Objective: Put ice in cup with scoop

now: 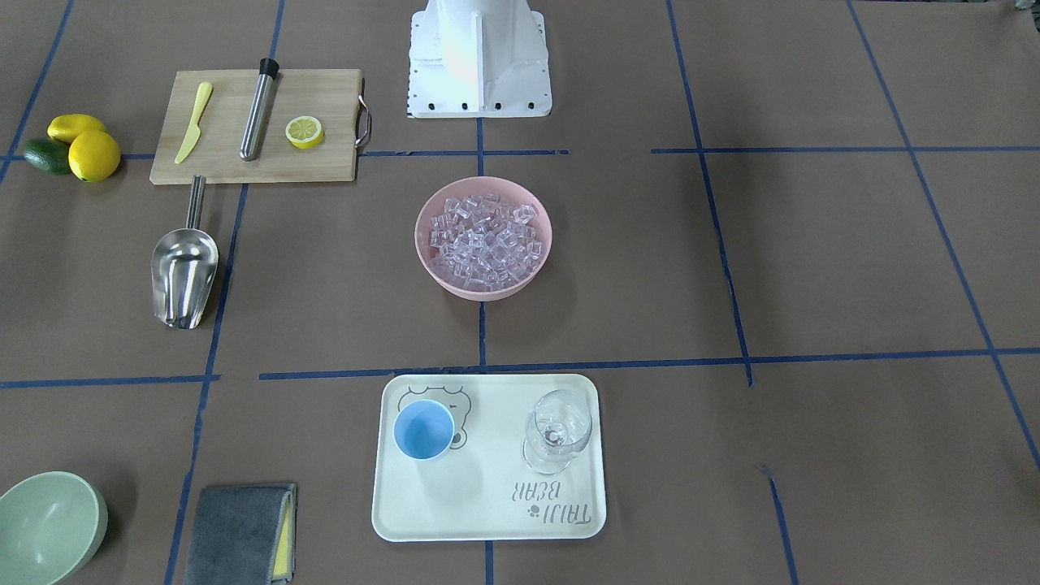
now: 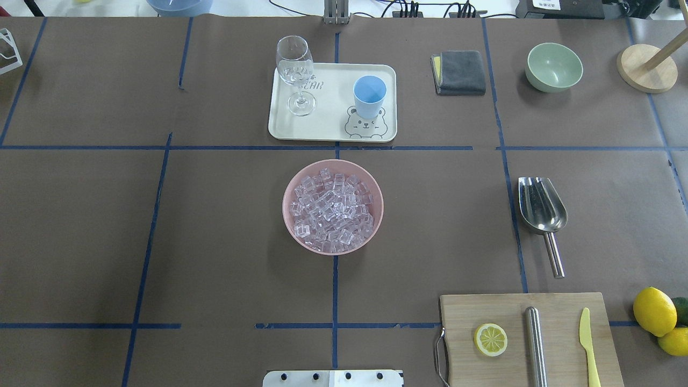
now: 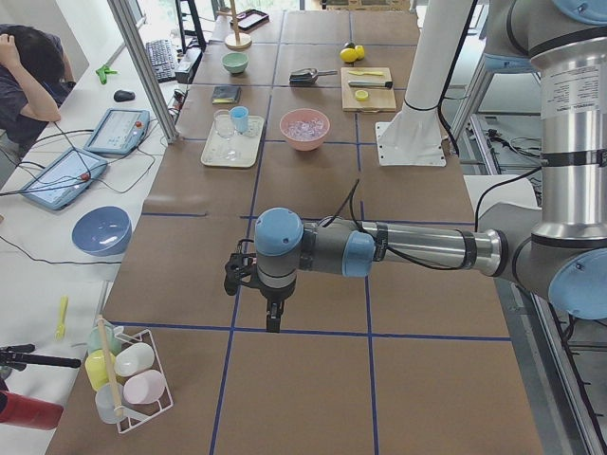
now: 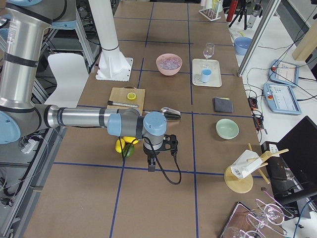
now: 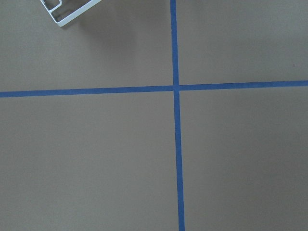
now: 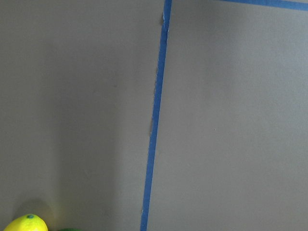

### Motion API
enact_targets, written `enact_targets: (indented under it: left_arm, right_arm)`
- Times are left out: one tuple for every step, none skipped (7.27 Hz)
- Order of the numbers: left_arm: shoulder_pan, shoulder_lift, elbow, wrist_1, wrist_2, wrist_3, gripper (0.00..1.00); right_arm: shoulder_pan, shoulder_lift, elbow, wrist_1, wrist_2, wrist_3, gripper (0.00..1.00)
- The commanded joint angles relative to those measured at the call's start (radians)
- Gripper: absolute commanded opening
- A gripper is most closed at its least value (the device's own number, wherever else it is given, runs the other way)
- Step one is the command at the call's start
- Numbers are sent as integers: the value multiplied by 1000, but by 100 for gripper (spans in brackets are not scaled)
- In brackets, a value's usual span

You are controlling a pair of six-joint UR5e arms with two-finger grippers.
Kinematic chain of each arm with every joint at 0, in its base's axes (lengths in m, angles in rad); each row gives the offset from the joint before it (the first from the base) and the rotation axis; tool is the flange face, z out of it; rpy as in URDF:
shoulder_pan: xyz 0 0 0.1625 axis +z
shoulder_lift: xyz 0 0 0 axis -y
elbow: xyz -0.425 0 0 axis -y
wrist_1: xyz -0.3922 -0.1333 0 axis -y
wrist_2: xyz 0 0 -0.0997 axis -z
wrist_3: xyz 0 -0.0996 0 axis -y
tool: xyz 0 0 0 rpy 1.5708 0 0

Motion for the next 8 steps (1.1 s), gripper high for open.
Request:
enact_targets:
  left_arm:
    - [0,-1,0,-11,8,11,100]
    - [0,-2,2,-9,9,12,100]
    - [0,-2,0,-11,11,12,100]
    - [2,-2,-6,-11,9,12,100]
    - [2,-2,-6,-11,9,12,100]
    - [2,-2,-6,-15,9,12,100]
    - [3,-2,-6,-41,5,12,100]
    - [23,-2,-6,-75,3,12,100]
  right_arm:
    - [0,1,-1,2,-1,0,100]
    - [0,6,-1,2,-1,2,100]
    - [0,6,-1,2,-1,2,100]
    - [0,6,2,2,1,3,100]
    - [0,6,13,2,1,3,100]
    - [0,6,9,2,-1,3,100]
    - [0,6,13,2,1,5,100]
    - [0,6,13,2,1,3,100]
